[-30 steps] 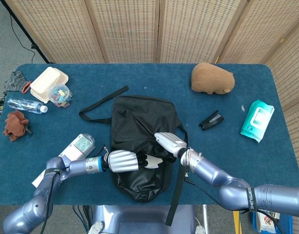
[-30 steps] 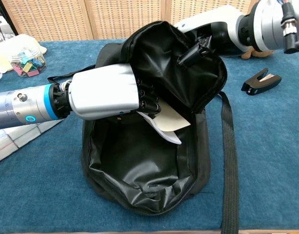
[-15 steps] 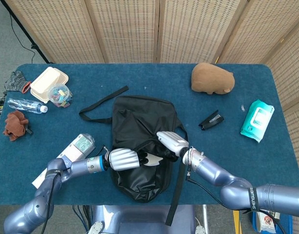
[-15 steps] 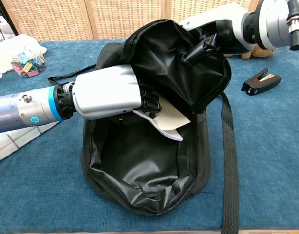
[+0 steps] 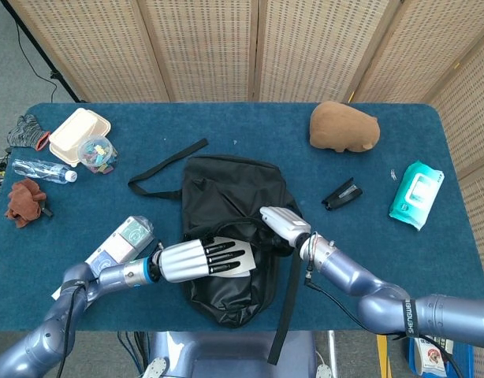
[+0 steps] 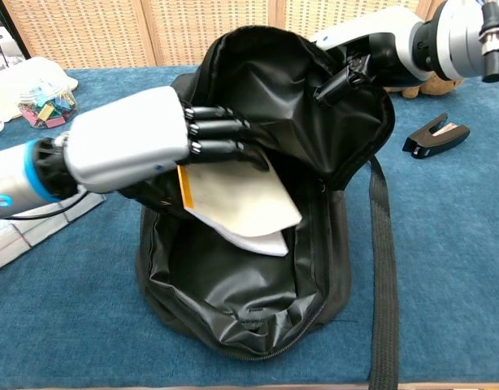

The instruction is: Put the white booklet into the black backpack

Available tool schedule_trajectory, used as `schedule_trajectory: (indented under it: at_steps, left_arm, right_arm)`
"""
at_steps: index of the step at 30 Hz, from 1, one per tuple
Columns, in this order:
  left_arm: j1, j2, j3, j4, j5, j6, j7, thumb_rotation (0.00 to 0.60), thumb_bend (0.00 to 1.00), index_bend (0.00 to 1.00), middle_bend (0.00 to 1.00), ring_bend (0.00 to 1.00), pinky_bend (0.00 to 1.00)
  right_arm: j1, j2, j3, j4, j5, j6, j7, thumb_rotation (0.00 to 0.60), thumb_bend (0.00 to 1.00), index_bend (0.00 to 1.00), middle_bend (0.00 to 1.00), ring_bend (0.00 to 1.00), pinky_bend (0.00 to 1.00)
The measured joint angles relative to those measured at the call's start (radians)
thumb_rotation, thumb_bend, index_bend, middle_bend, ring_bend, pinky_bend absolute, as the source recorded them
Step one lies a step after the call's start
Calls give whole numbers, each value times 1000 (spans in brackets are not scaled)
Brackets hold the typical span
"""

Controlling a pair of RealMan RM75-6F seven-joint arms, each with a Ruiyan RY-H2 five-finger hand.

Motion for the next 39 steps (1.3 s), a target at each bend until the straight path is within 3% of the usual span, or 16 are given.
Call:
schedule_trajectory:
  at_steps: [9, 11, 13, 14, 15, 17, 19, 27, 37, 39]
  left_arm:
    - [81, 57, -19, -50, -32, 164, -167, 600, 103, 215, 149, 191, 655]
    - [96, 71, -25, -60, -38, 200, -195, 600, 101, 215, 149, 192, 655]
    - [116, 93, -32, -66, -46, 242, -223, 600, 100, 215, 149, 193, 655]
    - [127, 106, -35, -67, -49, 260, -234, 600, 100, 215, 149, 194, 655]
    - [142, 124, -38, -68, -54, 279, -247, 600, 100, 215, 149, 194, 655]
    - [165, 150, -44, -68, -63, 294, -264, 600, 100, 215, 149, 195, 655]
    - [188, 171, -49, -65, -72, 301, -277, 600, 100, 216, 149, 196, 655]
    - [257, 206, -73, -48, -114, 289, -327, 600, 100, 226, 149, 199, 655]
    - [334, 236, -147, -36, -220, 168, -426, 600, 100, 227, 139, 193, 599]
    - [352, 247, -174, -37, -254, 136, -446, 600, 101, 206, 94, 154, 540]
  right_arm:
    - [2, -13, -20, 25, 19, 2, -6, 600, 1000, 586, 532, 447, 646]
    - [1, -15, -22, 26, 24, 3, -5, 600, 968, 506, 479, 410, 567]
    - [-1, -15, -22, 22, 22, -5, 1, 600, 644, 294, 311, 256, 382]
    - [-3, -13, -21, 20, 17, -15, 7, 600, 348, 157, 175, 134, 261]
    - [-5, -10, -18, 18, 9, -29, 16, 600, 116, 67, 72, 45, 163]
    - [-13, -6, -5, 17, -16, -70, 50, 600, 0, 6, 1, 0, 44]
    - [-26, -5, 16, 18, -55, -96, 91, 600, 0, 0, 0, 0, 2]
    - [-93, 9, 94, -19, -212, -93, 184, 600, 0, 0, 0, 0, 0]
    - [-207, 179, 117, -75, -297, -4, 222, 600, 0, 0, 0, 0, 0]
    - [-244, 213, 110, -75, -323, 28, 224, 600, 0, 0, 0, 0, 0]
